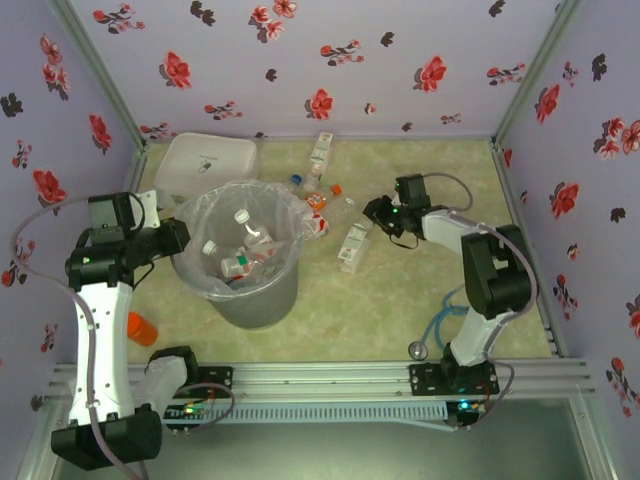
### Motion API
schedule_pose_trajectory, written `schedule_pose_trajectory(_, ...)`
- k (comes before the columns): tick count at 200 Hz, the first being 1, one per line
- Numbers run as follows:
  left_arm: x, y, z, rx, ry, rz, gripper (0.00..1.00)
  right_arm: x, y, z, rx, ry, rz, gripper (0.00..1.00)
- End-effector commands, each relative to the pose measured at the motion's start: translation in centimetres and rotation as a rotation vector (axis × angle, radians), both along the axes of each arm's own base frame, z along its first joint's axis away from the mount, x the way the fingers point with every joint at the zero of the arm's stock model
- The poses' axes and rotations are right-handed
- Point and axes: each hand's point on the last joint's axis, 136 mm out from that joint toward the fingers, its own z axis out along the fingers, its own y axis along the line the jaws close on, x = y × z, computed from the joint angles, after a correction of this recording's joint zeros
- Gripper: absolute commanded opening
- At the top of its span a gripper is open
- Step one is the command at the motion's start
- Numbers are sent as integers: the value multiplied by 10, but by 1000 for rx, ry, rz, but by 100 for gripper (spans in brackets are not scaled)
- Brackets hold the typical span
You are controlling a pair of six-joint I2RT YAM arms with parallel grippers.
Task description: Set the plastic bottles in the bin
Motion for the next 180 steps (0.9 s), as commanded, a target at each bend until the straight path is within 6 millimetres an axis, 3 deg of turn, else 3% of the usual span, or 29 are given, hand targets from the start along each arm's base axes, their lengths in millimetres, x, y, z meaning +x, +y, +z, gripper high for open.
schedule_pose_trajectory(1,-14,-16,-20,-65,93,-72,5,-16,-24,16,-69,-31,-9,30)
schedule_pose_trajectory(36,-25,-28,-10,-92,82,-91,5,-36,-54,58,-106,-97,-20,24)
schedule_pose_trajectory(85,-26,-59,-5,-133,58,-159,4,-72,-91,159,-262,-307,-11,8)
schedule_pose_trajectory(124,-26,-86,-4,-82,73,-222,3,-105,-89,245,-301,-538,67,0)
schedule_pose_trajectory(152,-24,-107,-2,-71,59,-265,3,-123,-87,305,-303,-689,89,0)
schedule_pose_trajectory(180,-17,-136,-1,-86,42,-322,3,-145,-69,365,-217,-866,155,0)
